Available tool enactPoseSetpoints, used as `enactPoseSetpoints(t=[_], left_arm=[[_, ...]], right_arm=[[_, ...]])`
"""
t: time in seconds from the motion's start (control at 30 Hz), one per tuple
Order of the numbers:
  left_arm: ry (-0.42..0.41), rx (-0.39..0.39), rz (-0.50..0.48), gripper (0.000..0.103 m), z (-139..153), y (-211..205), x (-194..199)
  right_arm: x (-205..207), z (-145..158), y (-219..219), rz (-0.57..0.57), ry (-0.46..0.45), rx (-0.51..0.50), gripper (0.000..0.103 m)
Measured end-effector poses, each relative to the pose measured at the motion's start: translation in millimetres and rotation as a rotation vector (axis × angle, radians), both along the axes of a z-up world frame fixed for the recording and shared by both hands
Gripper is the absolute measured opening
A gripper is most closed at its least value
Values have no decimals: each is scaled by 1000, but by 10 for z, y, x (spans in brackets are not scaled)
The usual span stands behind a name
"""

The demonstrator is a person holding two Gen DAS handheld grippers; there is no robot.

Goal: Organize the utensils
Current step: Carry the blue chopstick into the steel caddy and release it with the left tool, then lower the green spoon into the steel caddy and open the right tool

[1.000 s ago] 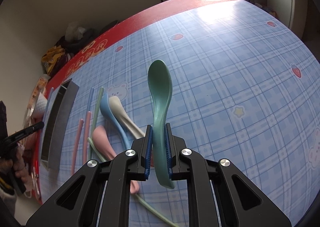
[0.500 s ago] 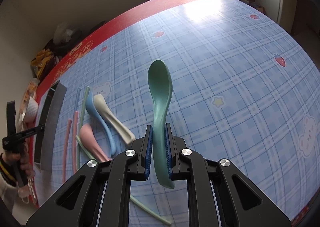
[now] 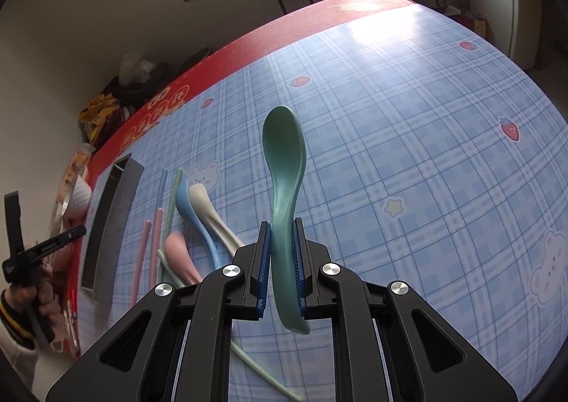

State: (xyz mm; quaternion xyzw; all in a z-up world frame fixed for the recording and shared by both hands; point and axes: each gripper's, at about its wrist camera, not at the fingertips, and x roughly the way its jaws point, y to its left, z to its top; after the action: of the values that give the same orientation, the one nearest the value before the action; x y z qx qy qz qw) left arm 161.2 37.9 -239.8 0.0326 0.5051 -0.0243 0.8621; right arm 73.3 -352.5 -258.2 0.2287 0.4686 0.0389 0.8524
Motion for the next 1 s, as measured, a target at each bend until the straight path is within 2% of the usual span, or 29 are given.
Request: enactPoseSetpoints(t=[0.07, 0.13, 0.17, 0.23, 0.37, 0.5, 0.63, 0.73, 1.0], left_arm=[[-30, 23, 28, 40, 93, -75, -155], [-54, 42, 61, 53, 169, -133, -332], [-62, 39, 76, 57, 199, -144, -414], [-77, 19, 102, 76, 241, -184, -572], [-89, 19, 116, 96, 260, -206, -769], [-117, -12, 79, 97, 276, -138, -824], [-161, -9, 50, 97, 341, 19, -812], [-180, -48, 39, 97, 372, 211, -755], [-164, -110, -17, 97, 259, 612, -578]], right_arm=[[29, 27, -24, 25, -13, 13, 12], [66, 42, -39, 51, -19, 29, 12], [86, 42, -37, 63, -18, 36, 12], [122, 45, -25, 87, -7, 41, 12], [161, 89, 56, 109, 19, 28, 12], [201, 130, 234, 104, 23, 40, 12], [292, 123, 537, 76, 52, 76, 12], [373, 137, 869, 84, 66, 87, 12], [728, 159, 1849, 113, 108, 88, 12]])
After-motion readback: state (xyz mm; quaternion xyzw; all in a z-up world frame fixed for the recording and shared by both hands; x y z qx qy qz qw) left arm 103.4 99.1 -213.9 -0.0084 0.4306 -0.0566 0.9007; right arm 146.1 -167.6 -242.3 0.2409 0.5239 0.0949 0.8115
